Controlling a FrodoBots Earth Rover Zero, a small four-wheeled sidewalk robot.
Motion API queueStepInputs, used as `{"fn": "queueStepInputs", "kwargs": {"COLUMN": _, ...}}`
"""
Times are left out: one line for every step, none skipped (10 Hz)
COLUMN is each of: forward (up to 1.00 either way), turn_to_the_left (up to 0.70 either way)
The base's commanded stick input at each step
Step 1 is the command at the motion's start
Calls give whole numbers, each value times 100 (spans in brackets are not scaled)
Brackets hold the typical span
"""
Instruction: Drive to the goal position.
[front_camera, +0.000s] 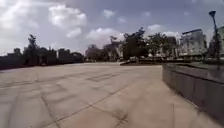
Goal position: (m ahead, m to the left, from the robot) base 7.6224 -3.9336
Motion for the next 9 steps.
{"fn": "queueStepInputs", "kwargs": {"forward": 70, "turn_to_the_left": 0}}
{"fn": "queueStepInputs", "kwargs": {"forward": 70, "turn_to_the_left": 0}}
{"fn": "queueStepInputs", "kwargs": {"forward": 70, "turn_to_the_left": 0}}
{"fn": "queueStepInputs", "kwargs": {"forward": 70, "turn_to_the_left": 0}}
{"fn": "queueStepInputs", "kwargs": {"forward": 70, "turn_to_the_left": 0}}
{"fn": "queueStepInputs", "kwargs": {"forward": 70, "turn_to_the_left": 0}}
{"fn": "queueStepInputs", "kwargs": {"forward": 70, "turn_to_the_left": 0}}
{"fn": "queueStepInputs", "kwargs": {"forward": 70, "turn_to_the_left": 0}}
{"fn": "queueStepInputs", "kwargs": {"forward": 70, "turn_to_the_left": 0}}
